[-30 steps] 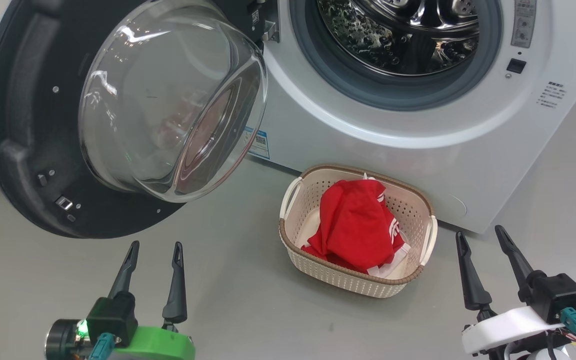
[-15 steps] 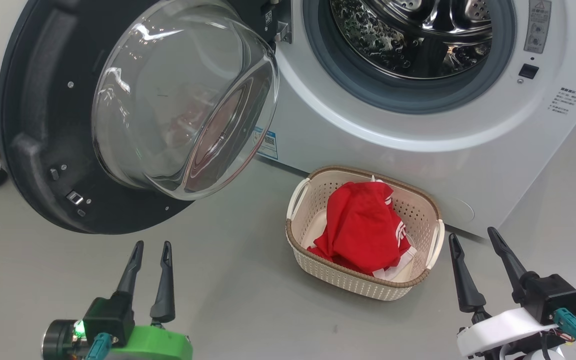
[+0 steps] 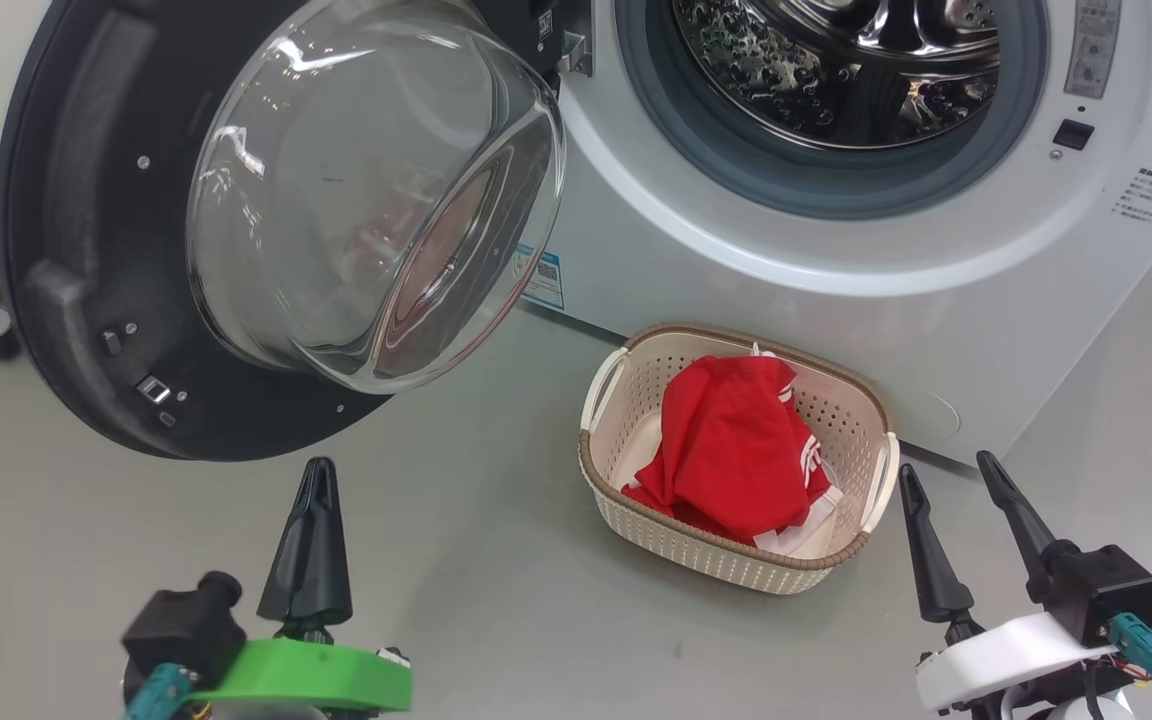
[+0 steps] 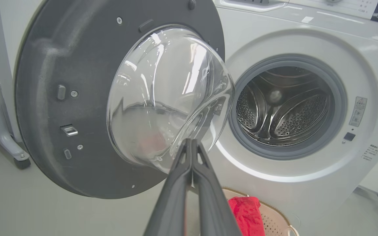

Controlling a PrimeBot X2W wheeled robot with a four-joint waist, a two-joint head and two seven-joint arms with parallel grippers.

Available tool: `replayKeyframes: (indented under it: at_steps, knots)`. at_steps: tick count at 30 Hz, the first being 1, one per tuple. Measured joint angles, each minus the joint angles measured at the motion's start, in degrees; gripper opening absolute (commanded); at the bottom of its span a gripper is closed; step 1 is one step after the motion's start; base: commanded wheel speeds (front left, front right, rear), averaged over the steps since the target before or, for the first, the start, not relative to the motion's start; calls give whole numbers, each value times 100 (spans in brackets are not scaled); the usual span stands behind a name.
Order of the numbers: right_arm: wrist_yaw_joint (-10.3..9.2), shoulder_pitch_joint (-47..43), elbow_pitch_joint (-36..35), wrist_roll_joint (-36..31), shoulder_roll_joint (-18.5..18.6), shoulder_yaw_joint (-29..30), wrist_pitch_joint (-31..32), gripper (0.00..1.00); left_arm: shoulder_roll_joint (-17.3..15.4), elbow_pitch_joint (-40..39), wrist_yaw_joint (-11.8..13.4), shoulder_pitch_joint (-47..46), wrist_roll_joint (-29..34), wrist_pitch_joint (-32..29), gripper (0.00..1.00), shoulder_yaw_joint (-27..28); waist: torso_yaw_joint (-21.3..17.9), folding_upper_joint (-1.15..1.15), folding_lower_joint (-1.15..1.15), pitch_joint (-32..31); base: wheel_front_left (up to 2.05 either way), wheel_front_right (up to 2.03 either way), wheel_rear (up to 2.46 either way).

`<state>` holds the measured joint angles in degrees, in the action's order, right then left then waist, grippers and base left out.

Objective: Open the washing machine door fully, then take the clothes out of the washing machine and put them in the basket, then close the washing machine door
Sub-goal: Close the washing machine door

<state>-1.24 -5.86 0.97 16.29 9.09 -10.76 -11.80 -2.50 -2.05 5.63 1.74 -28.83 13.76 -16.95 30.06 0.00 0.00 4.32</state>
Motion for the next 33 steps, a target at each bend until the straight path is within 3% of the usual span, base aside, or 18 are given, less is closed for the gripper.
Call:
replayKeyframes:
  at_steps: [2, 7, 11, 17, 20, 27, 33]
  knots:
    - [0, 1, -11, -22, 10, 1, 8, 100, -1, -110, -67, -1, -280, 1, 0, -24, -1, 0, 0, 13, 0, 0, 0]
    - [0, 5, -47, -31, 60, 25, 42, 100, -7, -844, -502, -4, -2381, 45, 0, -259, -8, 0, 0, 78, 0, 0, 0]
    - [0, 8, -75, -33, 113, 35, 51, 100, -8, -1529, -840, 14, -3530, 58, 0, -360, -18, 0, 0, 128, 0, 0, 0]
    - [-1, 10, -190, -80, 186, 96, 102, 100, -3, -2246, -1151, -23, -5186, 69, 0, 56, -26, 0, 0, 239, 0, 0, 0]
    - [-2, 10, -246, -80, 212, 119, 125, 100, -2, -2438, -1151, -151, -5494, 71, 0, 547, -13, 0, 0, 307, 0, 0, 0]
    - [-2, 13, -350, -82, 320, 142, 191, 100, 7, -2477, -1152, -604, -5392, 100, 0, 1836, 36, 0, 0, 459, 0, 0, 0]
    - [0, 39, -452, -87, 377, 149, 243, 100, -310, -2097, -1024, -972, -5656, 101, 0, 2724, 48, 0, 0, 588, 0, 0, 0]
